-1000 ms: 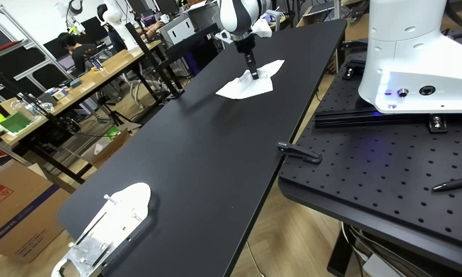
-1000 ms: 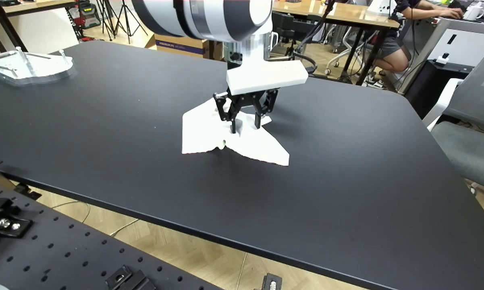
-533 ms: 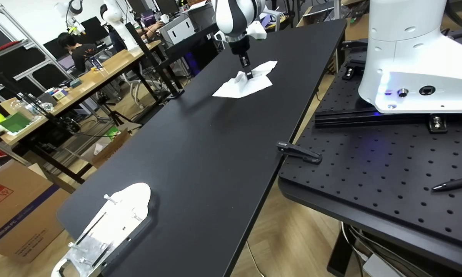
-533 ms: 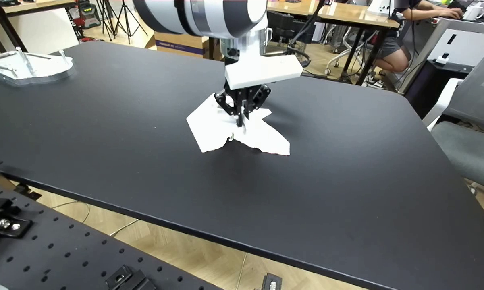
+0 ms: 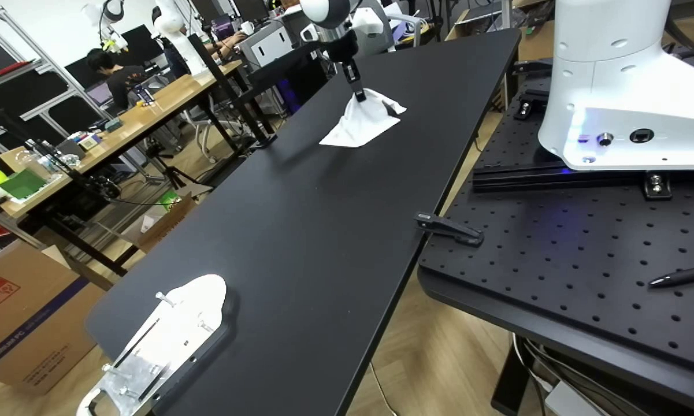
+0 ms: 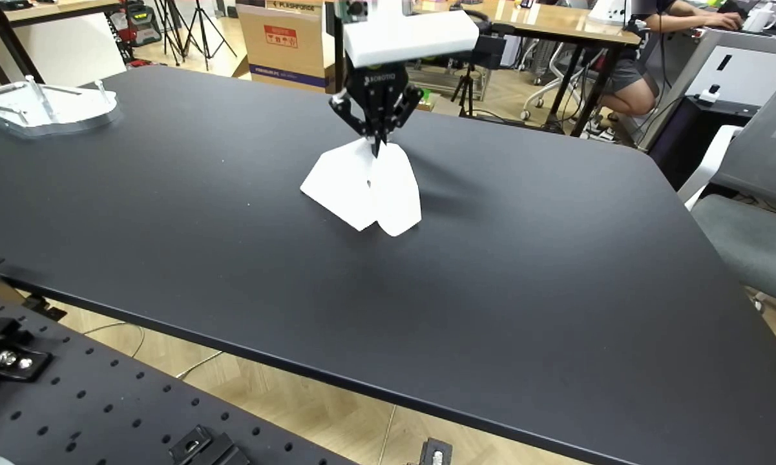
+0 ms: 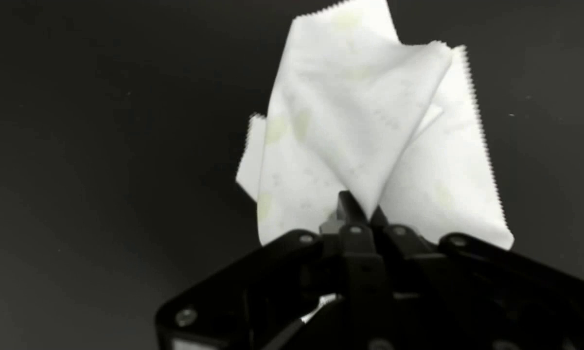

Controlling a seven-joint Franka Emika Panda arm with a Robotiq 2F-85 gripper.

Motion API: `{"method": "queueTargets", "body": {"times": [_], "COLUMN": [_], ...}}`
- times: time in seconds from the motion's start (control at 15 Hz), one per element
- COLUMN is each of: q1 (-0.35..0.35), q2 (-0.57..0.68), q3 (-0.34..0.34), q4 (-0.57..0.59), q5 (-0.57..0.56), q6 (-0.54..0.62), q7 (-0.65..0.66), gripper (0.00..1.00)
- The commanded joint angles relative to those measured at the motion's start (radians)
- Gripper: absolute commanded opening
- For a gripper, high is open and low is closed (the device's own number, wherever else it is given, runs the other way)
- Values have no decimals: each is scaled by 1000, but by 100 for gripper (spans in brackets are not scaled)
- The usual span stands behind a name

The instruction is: Put the cloth on the black rod

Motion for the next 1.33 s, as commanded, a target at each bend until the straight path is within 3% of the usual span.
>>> {"method": "queueTargets", "body": {"times": [0.0, 0.4, 0.47, 0.8, 1.27], "q1": [77, 142, 143, 153, 130], "q2": [-206, -399, -354, -397, -416], "q3": [-21, -6, -16, -18, -60], "q4": [-46, 32, 14, 28, 171], "q5": [-52, -37, -27, -30, -23], "q6": [-184, -502, -431, -487, -545], "q7": [92, 118, 85, 99, 96], "gripper": [1, 1, 3, 1, 1]}}
